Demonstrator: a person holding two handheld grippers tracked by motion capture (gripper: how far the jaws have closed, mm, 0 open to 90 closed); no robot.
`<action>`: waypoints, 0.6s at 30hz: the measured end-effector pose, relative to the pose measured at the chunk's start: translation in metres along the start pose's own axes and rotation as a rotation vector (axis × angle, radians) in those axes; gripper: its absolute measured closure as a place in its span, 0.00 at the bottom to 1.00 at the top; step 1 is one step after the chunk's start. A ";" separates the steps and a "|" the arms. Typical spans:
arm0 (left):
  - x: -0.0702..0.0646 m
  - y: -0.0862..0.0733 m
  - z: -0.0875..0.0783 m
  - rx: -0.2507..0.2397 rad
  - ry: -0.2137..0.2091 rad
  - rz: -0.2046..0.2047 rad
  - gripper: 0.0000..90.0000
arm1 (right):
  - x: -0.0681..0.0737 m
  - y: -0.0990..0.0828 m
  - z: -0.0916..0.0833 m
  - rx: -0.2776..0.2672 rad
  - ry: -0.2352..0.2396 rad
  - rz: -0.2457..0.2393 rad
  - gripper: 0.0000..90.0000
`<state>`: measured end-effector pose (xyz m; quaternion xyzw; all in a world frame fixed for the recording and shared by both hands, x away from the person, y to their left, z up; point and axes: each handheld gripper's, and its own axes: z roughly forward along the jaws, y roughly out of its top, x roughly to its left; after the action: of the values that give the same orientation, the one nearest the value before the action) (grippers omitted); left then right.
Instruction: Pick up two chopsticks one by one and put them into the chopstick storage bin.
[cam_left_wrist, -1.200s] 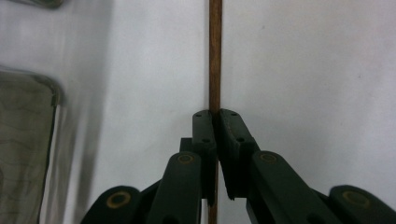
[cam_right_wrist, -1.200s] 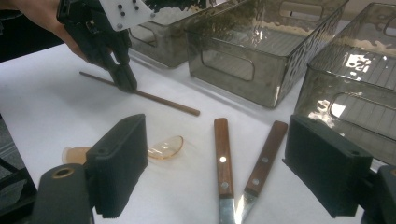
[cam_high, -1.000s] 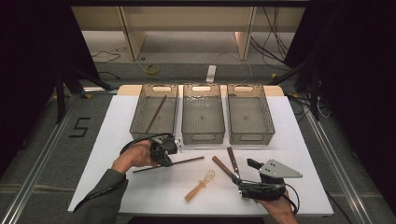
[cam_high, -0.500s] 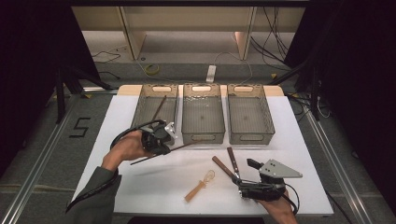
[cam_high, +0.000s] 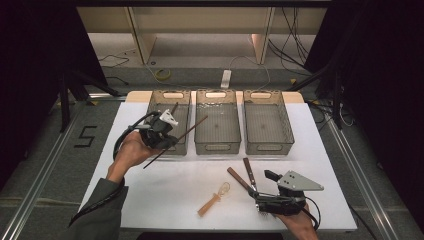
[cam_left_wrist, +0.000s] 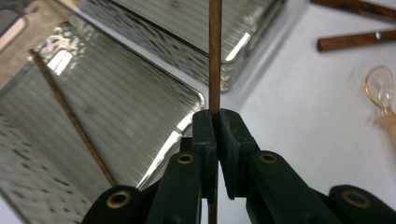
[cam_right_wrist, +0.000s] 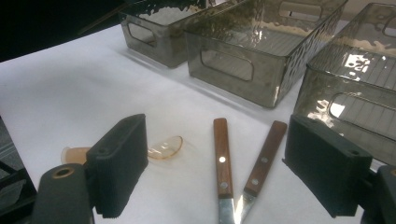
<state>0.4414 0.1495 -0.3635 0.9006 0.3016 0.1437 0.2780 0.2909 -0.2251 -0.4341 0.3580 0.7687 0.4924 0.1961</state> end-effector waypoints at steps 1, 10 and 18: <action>0.002 -0.001 -0.002 -0.011 0.007 -0.006 0.94 | 0.000 0.000 0.000 0.001 0.000 0.000 0.24; 0.016 -0.006 -0.012 -0.101 0.055 -0.088 0.94 | 0.000 0.000 0.001 0.003 0.002 0.000 0.24; 0.024 -0.008 -0.017 -0.152 0.080 -0.137 0.94 | 0.000 0.000 0.000 0.003 -0.002 0.000 0.24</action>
<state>0.4489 0.1764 -0.3526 0.8478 0.3617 0.1823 0.3423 0.2911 -0.2252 -0.4344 0.3587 0.7693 0.4909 0.1964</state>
